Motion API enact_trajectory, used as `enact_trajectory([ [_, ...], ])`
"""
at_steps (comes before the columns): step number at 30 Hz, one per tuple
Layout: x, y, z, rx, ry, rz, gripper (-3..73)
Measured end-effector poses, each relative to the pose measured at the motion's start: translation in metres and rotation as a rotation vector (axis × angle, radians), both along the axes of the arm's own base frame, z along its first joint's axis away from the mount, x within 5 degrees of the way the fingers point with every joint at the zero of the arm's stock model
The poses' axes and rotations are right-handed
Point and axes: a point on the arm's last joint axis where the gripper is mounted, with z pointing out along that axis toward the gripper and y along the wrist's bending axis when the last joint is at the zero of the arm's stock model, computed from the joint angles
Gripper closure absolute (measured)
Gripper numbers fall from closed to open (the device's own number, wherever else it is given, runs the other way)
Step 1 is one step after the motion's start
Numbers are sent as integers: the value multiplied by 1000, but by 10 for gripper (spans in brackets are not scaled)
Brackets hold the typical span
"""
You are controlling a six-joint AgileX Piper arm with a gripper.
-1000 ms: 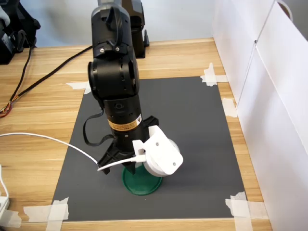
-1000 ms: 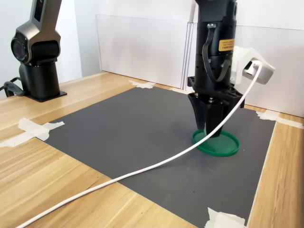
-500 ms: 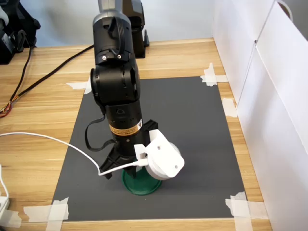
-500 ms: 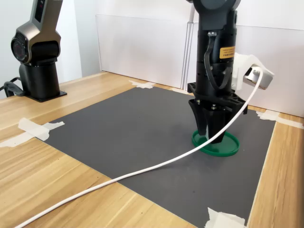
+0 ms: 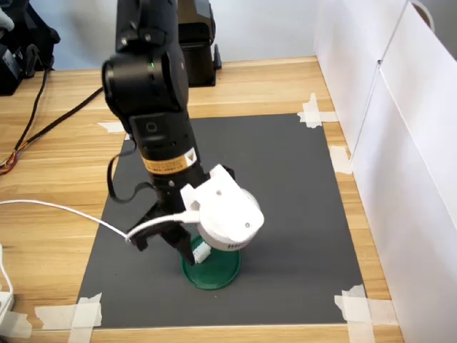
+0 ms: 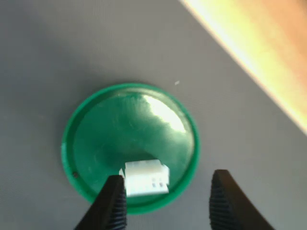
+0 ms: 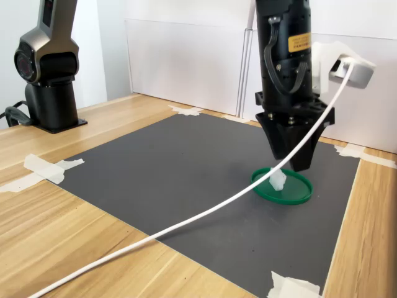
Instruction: Grasp a white terminal and put it in the green lid.
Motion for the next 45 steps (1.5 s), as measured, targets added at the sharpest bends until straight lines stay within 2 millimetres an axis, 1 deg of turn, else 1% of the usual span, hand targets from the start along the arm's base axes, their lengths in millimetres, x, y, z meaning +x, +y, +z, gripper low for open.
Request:
enact_trajectory([
  [1, -3, -1, 11, 18, -24, -8, 282],
  [3, -13, -5, 38, 55, -84, -25, 351],
  [5, -25, -8, 66, 92, -149, -41, 453],
  [8, -44, -17, 103, 138, -233, -72, 606],
  [10, -59, -24, 127, 179, -291, -109, 676],
  [11, -67, -29, 138, 198, -320, -133, 695],
  [12, -80, -36, 155, 221, -369, -169, 705],
  [14, -98, -45, 173, 255, -439, -230, 712],
  [15, -106, -49, 179, 275, -474, -267, 713],
  [17, -129, -58, 193, 321, -577, -352, 713],
  [20, -166, -63, 196, 392, -672, -451, 715],
  [21, -174, -63, 191, 418, -680, -482, 715],
  [24, -210, -60, 181, 489, -712, -554, 715],
  [28, -252, -55, 154, 562, -695, -627, 715],
  [31, -277, -52, 133, 556, -687, -638, 715],
  [35, -308, -49, 104, 538, -687, -637, 715],
  [40, -341, -44, 61, 539, -681, -640, 715],
  [45, -364, -41, 16, 538, -668, -645, 716],
])
